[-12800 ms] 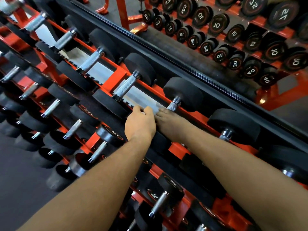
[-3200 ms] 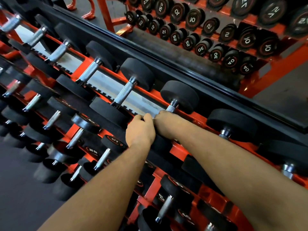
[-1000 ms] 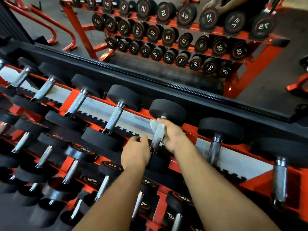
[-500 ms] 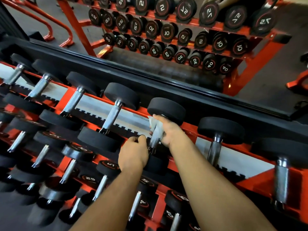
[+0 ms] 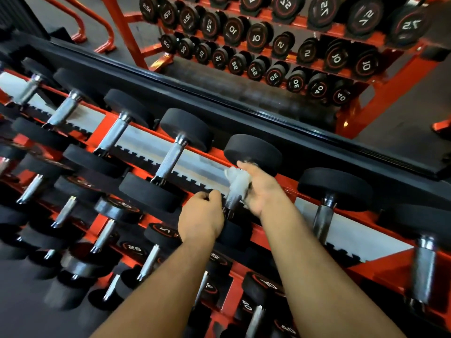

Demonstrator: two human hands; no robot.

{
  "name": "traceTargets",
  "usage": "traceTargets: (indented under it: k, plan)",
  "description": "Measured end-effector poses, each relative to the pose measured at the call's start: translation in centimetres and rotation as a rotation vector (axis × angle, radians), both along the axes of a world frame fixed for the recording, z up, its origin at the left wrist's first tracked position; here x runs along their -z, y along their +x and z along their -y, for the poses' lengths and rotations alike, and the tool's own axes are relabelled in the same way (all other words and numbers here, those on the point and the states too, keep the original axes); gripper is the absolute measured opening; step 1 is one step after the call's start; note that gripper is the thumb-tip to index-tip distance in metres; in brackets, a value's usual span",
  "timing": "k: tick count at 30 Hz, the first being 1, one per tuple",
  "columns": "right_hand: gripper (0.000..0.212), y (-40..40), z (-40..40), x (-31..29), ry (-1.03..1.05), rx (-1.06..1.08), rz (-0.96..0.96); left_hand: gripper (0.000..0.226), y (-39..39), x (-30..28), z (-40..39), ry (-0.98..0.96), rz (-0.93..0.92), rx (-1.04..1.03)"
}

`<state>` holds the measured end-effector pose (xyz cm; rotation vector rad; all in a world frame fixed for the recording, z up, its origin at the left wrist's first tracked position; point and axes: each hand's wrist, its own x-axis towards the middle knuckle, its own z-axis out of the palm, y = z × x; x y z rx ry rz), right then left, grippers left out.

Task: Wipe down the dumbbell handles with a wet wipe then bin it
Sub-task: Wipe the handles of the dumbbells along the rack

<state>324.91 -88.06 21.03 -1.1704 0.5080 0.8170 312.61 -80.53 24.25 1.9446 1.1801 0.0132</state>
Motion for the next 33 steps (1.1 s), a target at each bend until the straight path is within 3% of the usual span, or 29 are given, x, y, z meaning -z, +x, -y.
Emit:
traceTargets:
  k: [2,7,12,15,18,25,33]
  plan:
    - [0.039,-0.1,0.0,0.0,0.038,0.042,0.027,0.036,0.0,0.1,0.0,0.005,-0.005,-0.003]
    - [0.016,0.3,-1.2,-2.1,-0.052,-0.096,-0.004,0.034,-0.1,-0.2,0.2,-0.007,0.01,-0.009]
    - [0.024,-1.1,1.6,-1.7,0.194,0.057,-0.02,0.03,-0.1,0.3,0.0,-0.016,0.011,-0.032]
    - [0.01,-1.0,1.2,-1.8,0.145,0.041,0.005,0.03,-0.1,0.2,0.1,-0.007,0.011,-0.026]
    - [0.021,-0.5,-0.5,-2.4,-0.022,-0.088,0.04,0.031,-0.2,-0.2,0.2,-0.014,0.024,-0.023]
    - [0.022,-1.2,1.8,-1.7,0.028,-0.048,-0.011,0.03,-0.1,0.1,0.0,-0.026,0.003,-0.018]
    - [0.036,-2.6,0.9,-2.2,-0.093,-0.176,-0.001,0.034,-0.4,-0.4,0.2,-0.034,0.012,-0.017]
